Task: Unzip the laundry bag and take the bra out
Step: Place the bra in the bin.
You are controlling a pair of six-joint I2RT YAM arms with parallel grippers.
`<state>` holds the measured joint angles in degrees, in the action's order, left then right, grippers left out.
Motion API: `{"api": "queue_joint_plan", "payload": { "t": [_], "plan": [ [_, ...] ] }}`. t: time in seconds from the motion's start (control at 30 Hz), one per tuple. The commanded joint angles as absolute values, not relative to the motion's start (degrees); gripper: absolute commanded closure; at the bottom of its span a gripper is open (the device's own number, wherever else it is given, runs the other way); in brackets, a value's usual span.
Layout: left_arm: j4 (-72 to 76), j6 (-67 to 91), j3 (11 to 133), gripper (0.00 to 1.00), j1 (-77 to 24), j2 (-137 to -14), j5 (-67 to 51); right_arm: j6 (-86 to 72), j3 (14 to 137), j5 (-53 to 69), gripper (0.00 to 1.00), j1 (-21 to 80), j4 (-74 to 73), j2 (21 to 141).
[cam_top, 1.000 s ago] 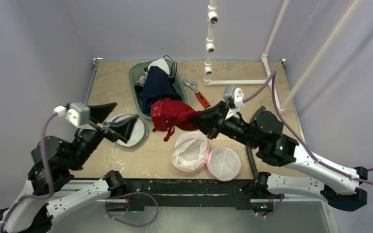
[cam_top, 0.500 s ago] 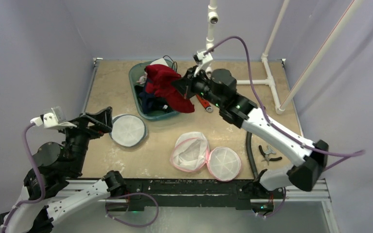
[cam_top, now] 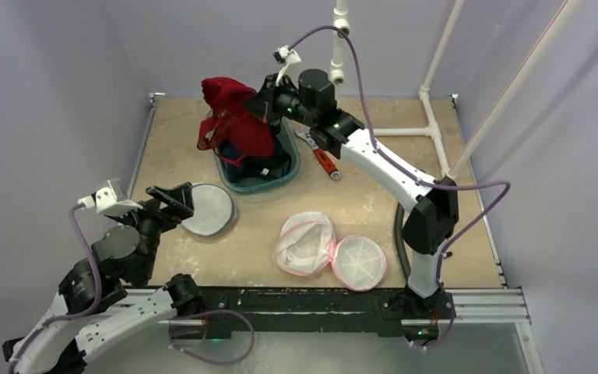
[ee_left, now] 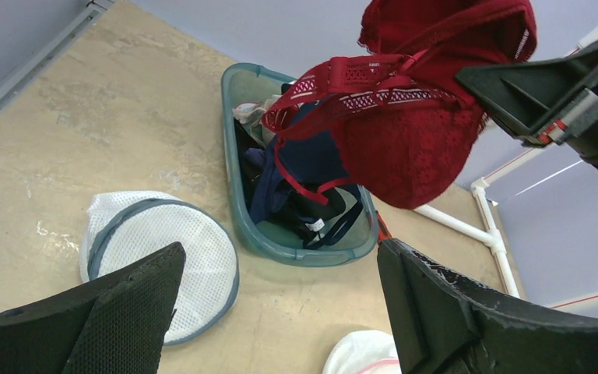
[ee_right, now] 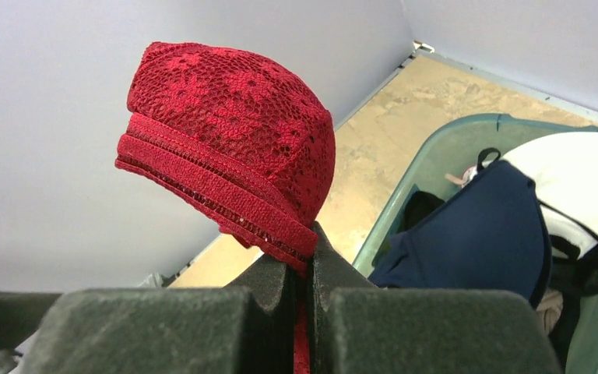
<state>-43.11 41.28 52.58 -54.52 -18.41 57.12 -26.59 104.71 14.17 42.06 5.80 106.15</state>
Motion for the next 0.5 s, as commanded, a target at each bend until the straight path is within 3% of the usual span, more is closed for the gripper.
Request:
{"api": "queue_joint_plan", "payload": {
  "t": [0.0, 0.47],
  "plan": [
    [-43.7, 43.8, 51.9, 0.09, -54.7, -18.5, 57.8, -27.4, 112.8, 17.6, 1.00, 40.7, 5.4, 110.1],
    [-42.7, 45.4, 46.3, 0.09, -54.7, -18.9, 56.8, -27.2, 102.8, 19.4, 1.00, 38.6, 13.6, 115.5]
  ]
}}
